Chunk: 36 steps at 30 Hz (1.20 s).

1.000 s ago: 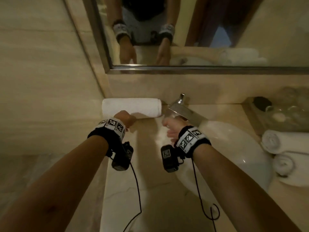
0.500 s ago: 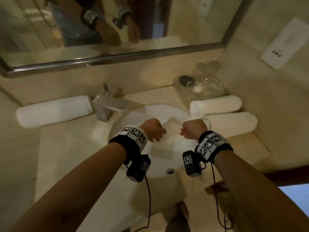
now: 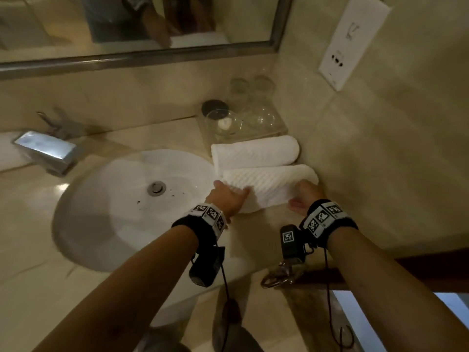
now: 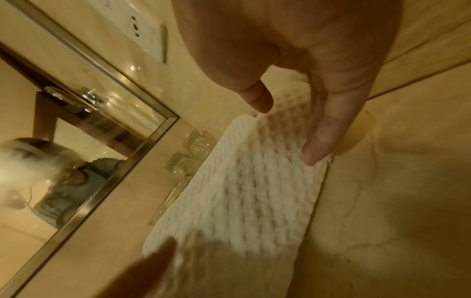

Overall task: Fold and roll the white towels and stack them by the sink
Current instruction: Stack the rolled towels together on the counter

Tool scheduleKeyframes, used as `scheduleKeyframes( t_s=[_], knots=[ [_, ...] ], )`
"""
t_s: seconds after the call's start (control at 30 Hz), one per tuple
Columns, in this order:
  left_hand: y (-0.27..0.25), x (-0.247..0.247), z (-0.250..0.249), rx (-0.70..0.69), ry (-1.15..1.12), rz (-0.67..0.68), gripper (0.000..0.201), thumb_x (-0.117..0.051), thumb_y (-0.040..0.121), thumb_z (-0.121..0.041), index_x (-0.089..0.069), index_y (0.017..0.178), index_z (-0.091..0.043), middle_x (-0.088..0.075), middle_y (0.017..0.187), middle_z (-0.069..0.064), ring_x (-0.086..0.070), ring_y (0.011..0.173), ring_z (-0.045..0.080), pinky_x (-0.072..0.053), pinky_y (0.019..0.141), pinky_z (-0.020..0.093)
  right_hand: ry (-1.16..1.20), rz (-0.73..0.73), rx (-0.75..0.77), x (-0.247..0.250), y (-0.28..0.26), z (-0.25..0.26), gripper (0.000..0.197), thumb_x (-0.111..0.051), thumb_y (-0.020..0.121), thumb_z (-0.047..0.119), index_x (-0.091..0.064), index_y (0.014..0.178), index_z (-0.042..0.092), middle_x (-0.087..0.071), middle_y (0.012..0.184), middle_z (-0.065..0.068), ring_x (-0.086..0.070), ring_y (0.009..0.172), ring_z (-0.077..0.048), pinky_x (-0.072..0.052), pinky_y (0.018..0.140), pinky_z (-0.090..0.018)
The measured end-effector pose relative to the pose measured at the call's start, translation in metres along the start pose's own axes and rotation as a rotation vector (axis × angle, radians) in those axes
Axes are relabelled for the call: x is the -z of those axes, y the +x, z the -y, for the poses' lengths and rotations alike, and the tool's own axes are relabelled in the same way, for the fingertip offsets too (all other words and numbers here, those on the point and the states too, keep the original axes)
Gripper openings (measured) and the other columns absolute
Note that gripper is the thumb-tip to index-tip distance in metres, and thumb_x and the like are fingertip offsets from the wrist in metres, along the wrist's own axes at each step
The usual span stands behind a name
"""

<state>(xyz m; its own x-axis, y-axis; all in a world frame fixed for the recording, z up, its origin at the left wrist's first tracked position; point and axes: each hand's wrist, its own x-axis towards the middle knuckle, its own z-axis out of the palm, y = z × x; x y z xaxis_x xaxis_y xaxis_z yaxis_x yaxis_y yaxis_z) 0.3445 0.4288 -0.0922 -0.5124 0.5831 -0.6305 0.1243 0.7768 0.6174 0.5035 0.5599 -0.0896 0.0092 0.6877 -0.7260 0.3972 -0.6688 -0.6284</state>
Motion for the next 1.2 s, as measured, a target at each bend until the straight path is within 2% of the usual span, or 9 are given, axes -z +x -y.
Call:
scheduleKeyframes(
  t_s=[0.17, 0.3, 0.5, 0.7, 0.77, 0.93, 1.07, 1.13, 1.2],
  knots=[
    [0.014, -0.003, -0.006, -0.077, 0.317, -0.087, 0.112, -0.071, 0.054, -0.070, -0.018, 0.135, -0.014, -0.048, 0.125, 0.015, -0.058, 0.104, 0.035, -0.055, 0.082, 0.048, 0.123, 0.021, -0.041, -0.001, 0.019, 0.008, 0.061, -0.058, 0.090, 0.046, -0.041, 0.140, 0.015, -0.052, 0.130, -0.012, -0.057, 0.077, -0.026, -0.054, 0.059, -0.040],
    [0.022, 0.000, -0.012, -0.126, 0.499, -0.087, 0.111, -0.077, 0.065, -0.054, -0.014, 0.143, -0.005, -0.049, 0.129, 0.014, -0.054, 0.114, 0.032, -0.048, 0.086, 0.035, 0.103, 0.053, -0.058, -0.003, 0.034, 0.015, 0.078, -0.062, 0.078, 0.064, -0.041, 0.140, 0.022, -0.051, 0.129, -0.007, -0.057, 0.097, -0.030, -0.055, 0.073, -0.043],
    [0.026, 0.001, -0.012, -0.123, 0.501, -0.073, 0.099, -0.074, 0.075, -0.027, -0.007, 0.145, -0.006, -0.051, 0.123, 0.014, -0.055, 0.110, 0.031, -0.048, 0.079, 0.033, -0.031, 0.087, 0.007, -0.006, 0.053, 0.029, 0.075, -0.059, 0.082, 0.062, -0.040, 0.142, 0.020, -0.048, 0.139, -0.009, -0.049, 0.122, -0.034, -0.042, 0.103, -0.051],
    [0.021, -0.006, -0.012, -0.101, 0.487, -0.116, 0.085, -0.062, 0.085, -0.015, -0.003, 0.146, -0.012, -0.051, 0.122, 0.014, -0.056, 0.107, 0.030, -0.052, 0.085, 0.037, -0.067, 0.133, -0.021, -0.008, 0.060, 0.033, 0.055, -0.059, 0.086, 0.049, -0.054, 0.125, 0.012, -0.058, 0.118, -0.008, -0.058, 0.099, -0.029, -0.044, 0.076, -0.033],
    [0.022, -0.007, -0.010, -0.104, 0.489, -0.153, 0.079, -0.061, 0.084, -0.019, -0.008, 0.143, -0.014, -0.054, 0.115, 0.013, -0.059, 0.100, 0.030, -0.053, 0.082, 0.039, -0.084, 0.106, -0.036, -0.010, 0.084, 0.028, 0.069, -0.063, 0.064, 0.059, -0.059, 0.116, 0.014, -0.062, 0.114, -0.006, -0.060, 0.089, -0.030, -0.047, 0.074, -0.034],
    [0.023, -0.011, -0.008, 0.193, -0.112, 0.035, 0.033, -0.063, 0.083, 0.001, -0.056, 0.114, 0.006, -0.064, 0.087, 0.013, -0.068, 0.079, 0.029, -0.060, 0.071, 0.039, -0.086, 0.072, -0.055, -0.006, 0.127, 0.010, 0.087, -0.070, 0.030, 0.064, -0.064, 0.106, 0.022, -0.064, 0.106, -0.009, -0.062, 0.093, -0.033, -0.049, 0.091, -0.047],
    [0.017, -0.006, -0.007, 0.215, -0.382, 0.207, 0.018, -0.057, 0.086, 0.007, -0.057, 0.104, 0.006, -0.065, 0.102, 0.020, -0.069, 0.083, 0.023, -0.058, 0.082, 0.038, -0.085, 0.088, -0.068, -0.002, 0.118, 0.008, 0.093, -0.073, 0.029, 0.064, -0.063, 0.111, 0.021, -0.066, 0.107, -0.009, -0.064, 0.093, -0.033, -0.050, 0.088, -0.048],
    [0.014, 0.004, -0.011, 0.195, -0.502, 0.282, 0.026, -0.058, 0.089, 0.002, -0.052, 0.114, 0.003, -0.059, 0.095, 0.012, -0.070, 0.071, 0.012, -0.059, 0.068, 0.027, -0.068, 0.119, -0.072, -0.001, 0.118, 0.009, 0.092, -0.073, 0.029, 0.057, -0.062, 0.112, 0.018, -0.066, 0.107, -0.010, -0.064, 0.093, -0.033, -0.051, 0.088, -0.048],
    [0.012, 0.016, -0.011, 0.222, -0.801, 0.320, 0.051, -0.070, 0.084, -0.021, -0.044, 0.128, -0.012, -0.052, 0.111, 0.014, -0.067, 0.096, 0.028, -0.058, 0.077, 0.044, -0.043, 0.131, -0.088, 0.000, 0.112, 0.010, 0.093, -0.072, 0.028, 0.055, -0.062, 0.112, 0.017, -0.065, 0.108, -0.011, -0.065, 0.094, -0.033, -0.050, 0.090, -0.050]
  ],
)
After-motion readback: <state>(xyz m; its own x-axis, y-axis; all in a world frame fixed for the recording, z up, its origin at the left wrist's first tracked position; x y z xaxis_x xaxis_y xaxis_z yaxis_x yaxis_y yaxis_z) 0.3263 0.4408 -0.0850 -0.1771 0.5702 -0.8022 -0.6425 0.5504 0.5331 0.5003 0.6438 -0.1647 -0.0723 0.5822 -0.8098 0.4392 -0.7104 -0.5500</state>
